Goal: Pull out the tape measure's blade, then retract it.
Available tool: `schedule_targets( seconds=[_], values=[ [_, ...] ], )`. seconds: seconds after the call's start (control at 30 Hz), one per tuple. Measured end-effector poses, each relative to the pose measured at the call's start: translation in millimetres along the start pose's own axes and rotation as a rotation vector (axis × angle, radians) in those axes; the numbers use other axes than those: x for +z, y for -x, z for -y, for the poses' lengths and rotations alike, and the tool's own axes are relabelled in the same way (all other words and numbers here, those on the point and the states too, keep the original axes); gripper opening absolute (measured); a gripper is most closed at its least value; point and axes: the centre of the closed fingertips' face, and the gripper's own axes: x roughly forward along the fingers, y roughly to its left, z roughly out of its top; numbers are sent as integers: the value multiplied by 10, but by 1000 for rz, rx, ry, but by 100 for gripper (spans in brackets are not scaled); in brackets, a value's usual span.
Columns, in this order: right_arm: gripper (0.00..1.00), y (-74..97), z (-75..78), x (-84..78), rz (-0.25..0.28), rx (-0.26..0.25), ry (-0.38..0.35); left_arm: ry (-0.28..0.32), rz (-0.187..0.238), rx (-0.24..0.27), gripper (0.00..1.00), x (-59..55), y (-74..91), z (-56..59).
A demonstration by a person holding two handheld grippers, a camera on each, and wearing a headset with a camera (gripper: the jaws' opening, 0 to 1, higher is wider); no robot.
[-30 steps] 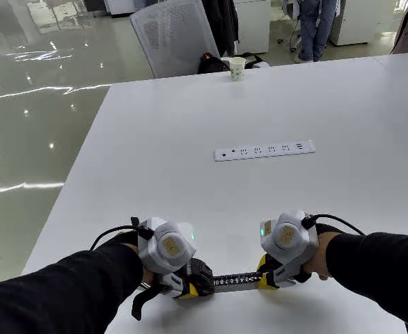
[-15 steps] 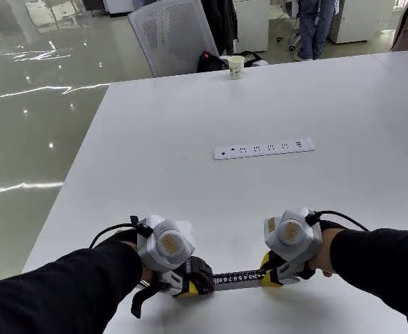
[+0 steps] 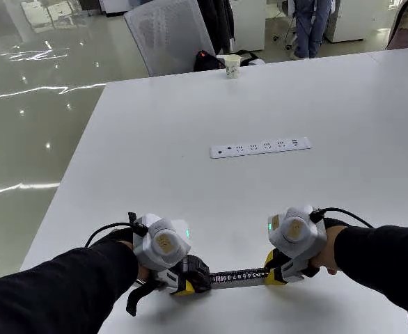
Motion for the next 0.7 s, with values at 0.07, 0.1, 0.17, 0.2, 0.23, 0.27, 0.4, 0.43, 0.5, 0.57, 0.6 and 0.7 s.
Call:
schedule_targets(
  seconds=[0.07,0.1,0.17,0.2,0.23,0.27,0.4,0.43,0.5,0.57,0.6,0.7],
  values=[
    [10,6,-2,-12,-2,-1,0,6,0,0,33,-1,2,-1],
    [10,11,-1,-21,-4,-1,1,6,-2,2,33,-1,4,2],
    [10,21,-1,-34,-7,-2,3,6,-4,3,33,0,5,2],
    [10,26,0,-41,-7,-2,4,7,-6,5,33,-1,6,0],
    [10,28,0,-43,-7,-3,4,6,-6,5,33,2,6,0],
    [10,33,1,-48,-7,-4,6,7,-7,6,33,3,7,-1],
    [10,37,4,-54,-8,-5,7,8,-8,6,33,6,8,-1],
    [10,39,5,-53,-8,-5,7,9,-8,6,33,6,7,-3],
    [10,41,8,-54,-9,-5,8,9,-7,6,33,5,7,-6],
    [10,44,13,-60,-13,-5,11,9,-7,6,33,6,8,-10],
    [10,48,17,-63,-14,-5,13,9,-7,6,33,7,8,-11],
    [10,57,25,-79,-17,-6,12,10,-7,7,33,7,7,-14]
  ],
)
